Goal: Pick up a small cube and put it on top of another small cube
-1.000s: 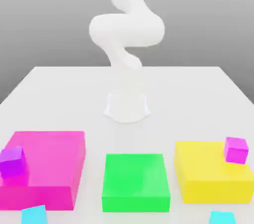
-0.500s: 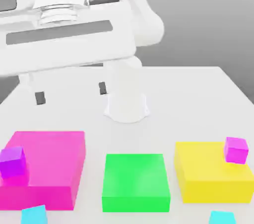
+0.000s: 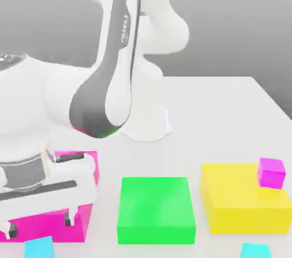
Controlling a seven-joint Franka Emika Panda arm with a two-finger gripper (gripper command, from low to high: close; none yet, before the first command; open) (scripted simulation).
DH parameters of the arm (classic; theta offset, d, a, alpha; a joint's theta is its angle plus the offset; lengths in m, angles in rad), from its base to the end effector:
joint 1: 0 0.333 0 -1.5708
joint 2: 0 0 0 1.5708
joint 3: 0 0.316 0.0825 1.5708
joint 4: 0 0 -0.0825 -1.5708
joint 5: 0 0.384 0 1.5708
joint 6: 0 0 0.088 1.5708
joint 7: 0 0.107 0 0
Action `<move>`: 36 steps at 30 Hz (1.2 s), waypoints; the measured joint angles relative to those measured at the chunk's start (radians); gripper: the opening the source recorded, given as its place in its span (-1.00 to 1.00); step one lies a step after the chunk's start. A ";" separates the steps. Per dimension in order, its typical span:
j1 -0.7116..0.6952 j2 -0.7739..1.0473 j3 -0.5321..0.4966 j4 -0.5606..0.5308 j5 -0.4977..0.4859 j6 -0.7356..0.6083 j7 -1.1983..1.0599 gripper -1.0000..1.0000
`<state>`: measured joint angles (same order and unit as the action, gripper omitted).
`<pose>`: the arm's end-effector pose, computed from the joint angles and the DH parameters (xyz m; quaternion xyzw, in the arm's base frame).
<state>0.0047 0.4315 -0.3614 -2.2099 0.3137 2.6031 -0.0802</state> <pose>0.5126 -0.2021 0.1935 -0.9669 0.2552 -0.0044 0.0050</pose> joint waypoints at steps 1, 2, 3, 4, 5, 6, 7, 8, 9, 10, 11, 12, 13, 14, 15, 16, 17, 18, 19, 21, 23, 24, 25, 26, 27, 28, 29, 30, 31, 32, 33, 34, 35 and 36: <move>-0.012 0.035 0.013 0.008 0.013 0.024 -0.015 0.00; -0.027 0.072 0.030 0.016 0.030 0.050 -0.029 0.00; -0.044 0.110 0.051 0.025 0.048 0.077 -0.044 0.00; -0.057 0.137 0.066 0.032 0.061 0.097 -0.054 -1.00; -0.057 0.137 0.066 0.032 0.061 0.097 -0.054 -1.00; -0.057 0.137 0.066 0.032 0.062 0.097 -0.054 -1.00; -0.057 0.137 0.066 0.032 0.062 0.097 -0.054 -1.00; -0.057 0.137 0.066 0.032 0.062 0.096 -0.054 -1.00; -0.057 0.137 0.066 0.032 0.062 0.095 -0.054 -1.00; -0.063 0.151 0.074 0.036 0.069 0.105 -0.060 -1.00; -0.057 0.138 0.066 0.032 0.062 0.096 -0.055 -1.00; -0.046 0.112 0.052 0.026 0.047 0.078 -0.044 -1.00; -0.034 0.080 0.035 0.018 0.028 0.054 -0.031 -1.00; -0.021 0.045 0.018 0.008 0.008 0.029 -0.016 -1.00; -0.010 0.010 0.001 -0.001 -0.011 0.003 -0.002 -1.00; -0.008 -0.021 -0.013 -0.011 -0.026 -0.019 0.012 -1.00; -0.005 -0.052 -0.030 -0.021 -0.039 -0.040 0.026 -1.00; -0.004 -0.082 -0.046 -0.031 -0.053 -0.060 0.040 -1.00; -0.002 -0.113 -0.063 -0.042 -0.068 -0.079 0.055 -1.00; -0.001 -0.174 -0.095 -0.063 -0.103 -0.116 0.088 -1.00; 0.001 -0.236 -0.129 -0.086 -0.143 -0.149 0.124 -1.00; -0.002 -0.267 -0.143 -0.098 -0.166 -0.165 0.145 -1.00; -0.004 -0.299 -0.157 -0.110 -0.191 -0.180 0.166 -1.00; -0.013 -0.331 -0.168 -0.122 -0.218 -0.195 0.189 -1.00; -0.029 -0.364 -0.177 -0.134 -0.245 -0.209 0.212 -1.00; -0.042 -0.397 -0.182 -0.146 -0.273 -0.223 0.236 -1.00; -0.062 -0.430 -0.181 -0.159 -0.302 -0.236 0.259 -1.00; -0.080 -0.432 -0.185 -0.169 -0.304 -0.227 0.262 -1.00; -0.110 -0.417 -0.177 -0.179 -0.293 -0.204 0.255 -1.00; -0.116 -0.394 -0.163 -0.187 -0.274 -0.175 0.242 -1.00; -0.099 -0.365 -0.149 -0.196 -0.252 -0.141 0.227 -1.00; -0.100 -0.334 -0.141 -0.204 -0.228 -0.106 0.209 1.00; -0.100 -0.334 -0.141 -0.204 -0.228 -0.106 0.209 1.00; -0.100 -0.334 -0.141 -0.204 -0.228 -0.106 0.209 1.00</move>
<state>-0.0955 0.0975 -0.5021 -2.4142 0.0855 2.4967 0.1289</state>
